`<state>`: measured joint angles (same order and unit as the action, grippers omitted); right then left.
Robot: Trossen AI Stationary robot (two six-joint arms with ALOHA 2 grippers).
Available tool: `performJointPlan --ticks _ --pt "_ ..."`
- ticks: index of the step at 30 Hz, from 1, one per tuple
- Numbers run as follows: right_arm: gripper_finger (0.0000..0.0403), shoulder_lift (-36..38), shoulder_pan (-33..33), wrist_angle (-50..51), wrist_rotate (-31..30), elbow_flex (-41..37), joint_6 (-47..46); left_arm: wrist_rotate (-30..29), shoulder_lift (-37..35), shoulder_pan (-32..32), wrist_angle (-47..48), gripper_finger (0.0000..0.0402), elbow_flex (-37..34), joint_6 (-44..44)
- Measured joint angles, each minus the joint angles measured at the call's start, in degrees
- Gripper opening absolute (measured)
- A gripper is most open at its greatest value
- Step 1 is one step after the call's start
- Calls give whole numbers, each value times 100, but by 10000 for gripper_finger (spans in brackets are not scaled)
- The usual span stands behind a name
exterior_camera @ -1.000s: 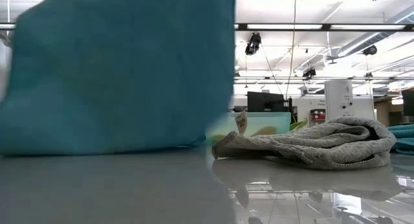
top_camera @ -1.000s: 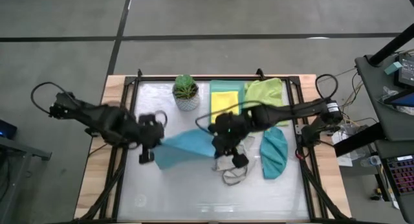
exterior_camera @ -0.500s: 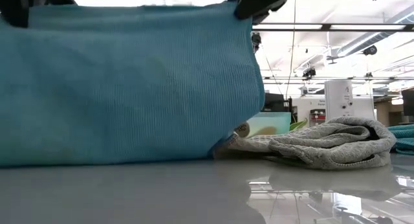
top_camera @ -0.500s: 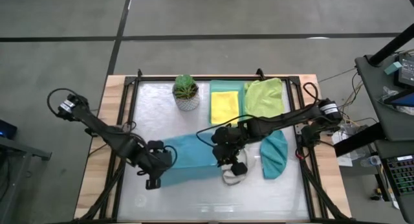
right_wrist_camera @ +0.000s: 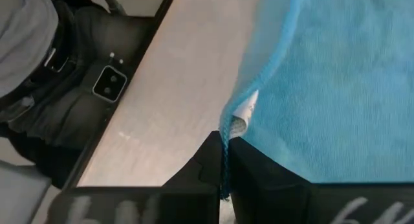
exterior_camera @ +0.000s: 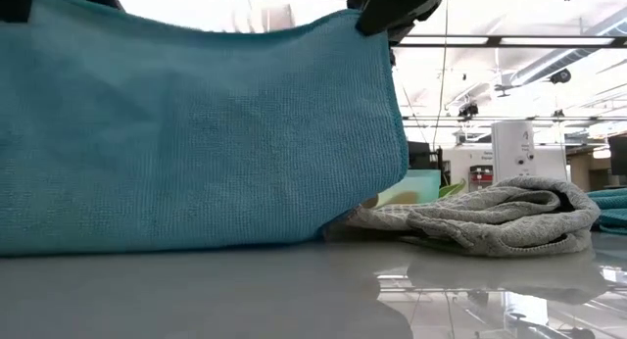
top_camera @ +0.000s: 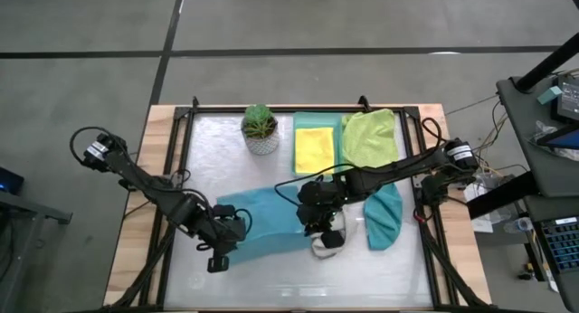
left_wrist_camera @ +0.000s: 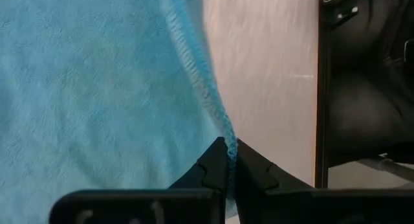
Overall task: Fold microfiber towels
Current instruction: Fold the left blue microfiber cloth
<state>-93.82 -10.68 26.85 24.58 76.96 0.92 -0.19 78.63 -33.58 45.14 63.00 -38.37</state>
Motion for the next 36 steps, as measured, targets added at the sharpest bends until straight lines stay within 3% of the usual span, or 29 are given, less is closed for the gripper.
performJointPlan --ticks 8,13,16,20,25,32,36 --pt "8 -4 6 -1686 -13 -708 304 -144 0 0 -858 0 -573 16" --pt "8 -4 7 -1862 -13 -886 366 -166 7 0 -1405 0 -908 -145" --pt "8 -4 7 -1871 -127 -911 489 -254 6 2 -1251 0 -986 -164" --pt "8 -4 45 -1862 -750 -974 730 -721 4 11 -712 0 -984 -171" --pt "8 -4 236 -1896 -1279 -1117 797 -860 -9 37 -316 0 -995 -171" --pt "8 -4 488 -2394 -1109 -1486 622 -1180 -9 59 -255 0 -1115 -240" --pt "8 -4 482 -2399 -79 -1569 458 -607 -11 48 -774 0 -1242 -325"
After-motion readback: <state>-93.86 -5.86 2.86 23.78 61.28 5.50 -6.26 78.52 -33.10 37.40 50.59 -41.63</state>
